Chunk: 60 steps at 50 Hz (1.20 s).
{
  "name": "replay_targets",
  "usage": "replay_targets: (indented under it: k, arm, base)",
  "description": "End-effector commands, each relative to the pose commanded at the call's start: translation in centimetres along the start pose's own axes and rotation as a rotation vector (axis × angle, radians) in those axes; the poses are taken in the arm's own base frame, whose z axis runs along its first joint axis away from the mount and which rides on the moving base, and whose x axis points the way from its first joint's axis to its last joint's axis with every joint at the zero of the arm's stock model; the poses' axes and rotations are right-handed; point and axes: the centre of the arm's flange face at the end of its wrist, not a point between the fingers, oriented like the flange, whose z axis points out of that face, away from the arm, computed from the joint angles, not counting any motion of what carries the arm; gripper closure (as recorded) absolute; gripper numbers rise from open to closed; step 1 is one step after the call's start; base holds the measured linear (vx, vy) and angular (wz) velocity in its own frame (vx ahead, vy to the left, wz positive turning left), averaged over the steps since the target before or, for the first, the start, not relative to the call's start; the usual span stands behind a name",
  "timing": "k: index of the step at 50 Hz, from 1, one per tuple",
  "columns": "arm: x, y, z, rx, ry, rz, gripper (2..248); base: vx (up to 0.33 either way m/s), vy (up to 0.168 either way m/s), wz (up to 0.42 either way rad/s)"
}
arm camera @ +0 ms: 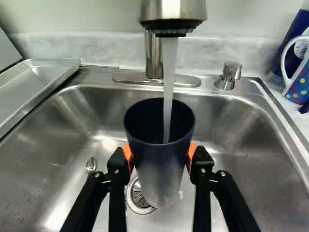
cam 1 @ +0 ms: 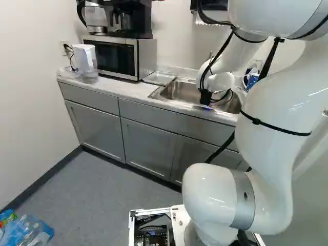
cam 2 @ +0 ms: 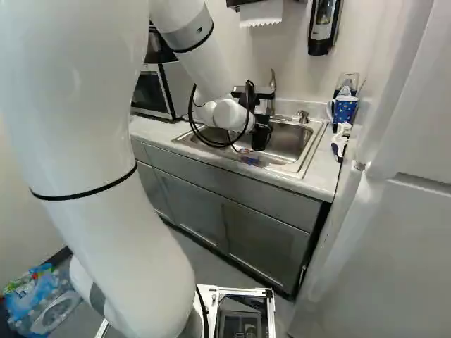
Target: Rinse the cup and place it in the tray
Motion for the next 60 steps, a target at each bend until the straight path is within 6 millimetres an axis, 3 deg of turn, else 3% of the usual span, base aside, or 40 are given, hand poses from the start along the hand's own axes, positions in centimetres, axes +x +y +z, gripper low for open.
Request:
replay_targets:
  k: [60]
  arm:
    - [0.00, 0.00, 0.00, 0.000, 0.000, 0.000, 126]
  base:
    - [0.000, 0.000, 0.000]
